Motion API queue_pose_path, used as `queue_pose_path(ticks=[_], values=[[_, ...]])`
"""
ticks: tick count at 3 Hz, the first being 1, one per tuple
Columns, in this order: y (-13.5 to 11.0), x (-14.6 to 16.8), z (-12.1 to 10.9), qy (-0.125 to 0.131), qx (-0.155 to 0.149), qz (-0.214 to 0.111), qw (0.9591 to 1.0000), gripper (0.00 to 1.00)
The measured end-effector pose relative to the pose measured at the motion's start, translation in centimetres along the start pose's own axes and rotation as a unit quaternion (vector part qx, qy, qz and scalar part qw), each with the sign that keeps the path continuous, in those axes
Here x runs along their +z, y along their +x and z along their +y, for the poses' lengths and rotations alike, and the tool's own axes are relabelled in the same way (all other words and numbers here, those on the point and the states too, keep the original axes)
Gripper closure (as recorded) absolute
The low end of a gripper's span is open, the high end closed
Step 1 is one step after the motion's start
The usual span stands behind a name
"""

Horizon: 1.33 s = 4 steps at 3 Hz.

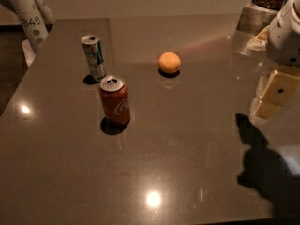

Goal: Move coke can near orange

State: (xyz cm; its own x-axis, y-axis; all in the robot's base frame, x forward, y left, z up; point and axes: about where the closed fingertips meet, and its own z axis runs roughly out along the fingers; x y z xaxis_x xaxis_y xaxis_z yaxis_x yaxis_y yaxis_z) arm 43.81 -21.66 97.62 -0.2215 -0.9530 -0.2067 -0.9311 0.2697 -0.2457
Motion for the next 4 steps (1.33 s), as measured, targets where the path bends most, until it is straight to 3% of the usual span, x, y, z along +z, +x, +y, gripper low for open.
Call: queue_pose_path(ticks=[1,2,3,4], values=[[0.0,0.0,0.0,0.0,0.0,0.0,1.0,0.0],[-2.3,1.3,0.5,-0.003,0.005,-0.031,0.9995,0.0],[-4.6,2.3,1.2,-0.013,0.018,-0.073,0.9971,0.0],[-7.5,3.6,1.9,-0.02,0.043,-0.131,0.9903,0.0]])
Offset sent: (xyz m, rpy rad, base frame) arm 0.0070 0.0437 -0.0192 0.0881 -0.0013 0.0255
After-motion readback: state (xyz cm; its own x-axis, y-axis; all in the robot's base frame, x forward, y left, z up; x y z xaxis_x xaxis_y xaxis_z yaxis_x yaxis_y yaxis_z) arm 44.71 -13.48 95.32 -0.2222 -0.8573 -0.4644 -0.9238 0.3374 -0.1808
